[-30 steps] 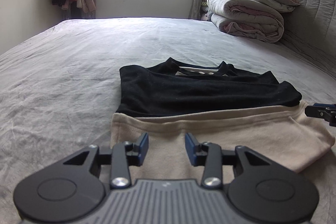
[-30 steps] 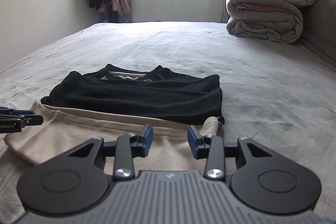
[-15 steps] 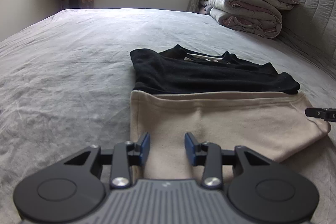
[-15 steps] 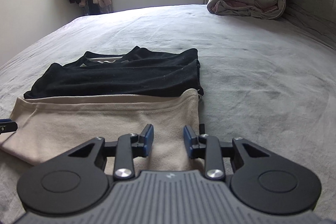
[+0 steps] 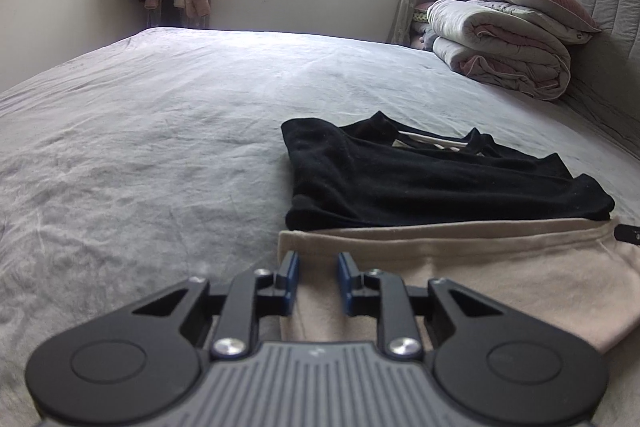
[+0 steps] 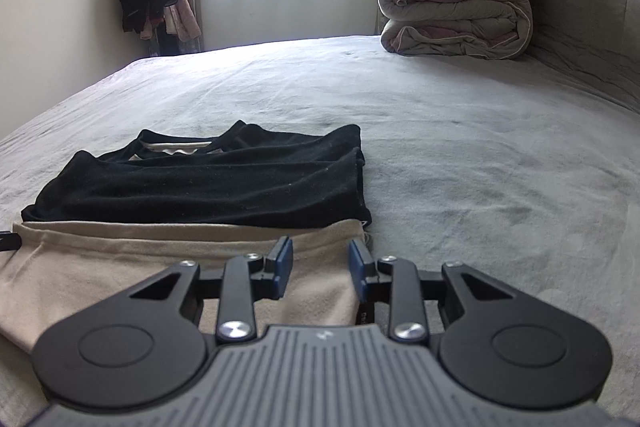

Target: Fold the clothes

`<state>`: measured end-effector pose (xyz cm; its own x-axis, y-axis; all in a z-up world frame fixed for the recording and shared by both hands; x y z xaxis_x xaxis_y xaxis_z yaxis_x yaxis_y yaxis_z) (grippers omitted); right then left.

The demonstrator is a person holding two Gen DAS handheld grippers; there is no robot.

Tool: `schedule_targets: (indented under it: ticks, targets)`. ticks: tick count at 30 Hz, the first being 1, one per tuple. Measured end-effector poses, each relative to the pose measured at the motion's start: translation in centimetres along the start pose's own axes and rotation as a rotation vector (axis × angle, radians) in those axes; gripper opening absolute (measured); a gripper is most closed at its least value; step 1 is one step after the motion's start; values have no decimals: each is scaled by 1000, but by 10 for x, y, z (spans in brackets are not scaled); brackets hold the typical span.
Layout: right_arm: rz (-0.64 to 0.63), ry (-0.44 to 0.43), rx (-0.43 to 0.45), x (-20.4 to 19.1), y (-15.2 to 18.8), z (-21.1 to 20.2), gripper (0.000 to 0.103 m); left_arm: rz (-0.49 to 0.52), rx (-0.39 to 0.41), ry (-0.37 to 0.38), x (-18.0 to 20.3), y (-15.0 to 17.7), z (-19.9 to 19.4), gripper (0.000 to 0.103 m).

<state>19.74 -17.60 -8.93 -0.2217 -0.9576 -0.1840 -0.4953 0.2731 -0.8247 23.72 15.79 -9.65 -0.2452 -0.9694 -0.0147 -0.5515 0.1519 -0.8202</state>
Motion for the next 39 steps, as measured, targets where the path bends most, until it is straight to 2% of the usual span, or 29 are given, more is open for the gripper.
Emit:
schedule_targets:
  ticks: [2,7,9,13,15,17,20,27,31,35,39]
  targets:
    - [14,20,-55,8,8,10,31,3,-14,-19,0,1,4,22]
    - [69,3,-58,12,5,7,33,-10,-23,-34,0,-1,4,23]
    - [81,6,-61,11,4,4,39,-27,-28,-25,0,-2,1,25]
    - [109,4,-65,8,-3,-5,46,-63,-61,-18,-1,-3,-7,46]
    - [115,-3,-69,5,-6,-11,52,-78,-76,-16,-3,-3,-12,49]
    - [126,-16,-76,1,-9,-16,59,-98,-92,-20,-6,-2,-14,58]
    - [157,-47,-100,-2,-12,-23,69,-154,-132,-16,-12,2,-16,62]
    - [308,-116,-195,2,-10,-32,72,-302,-213,45,-19,8,-25,69]
    - [400,-146,-254,8,-7,-34,72,-336,-239,79,-18,8,-33,80]
    - [462,-142,-284,17,-7,-35,75,-346,-273,87,-19,12,-34,86]
    - [482,-125,-313,26,-7,-35,80,-386,-299,107,-26,17,-33,87]
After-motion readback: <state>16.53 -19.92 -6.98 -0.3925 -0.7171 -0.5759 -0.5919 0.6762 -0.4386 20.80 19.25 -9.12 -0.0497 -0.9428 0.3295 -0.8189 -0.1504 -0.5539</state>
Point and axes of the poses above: each gripper's, at about its wrist camera, not at the fingertips, and z roughly the way its jaws point, x to its right, y to its underside, the point moved 9 cm from there along z, roughly the way its jaws point, and after that the axes turned 6 degrees about z, right-handed, at the moved point
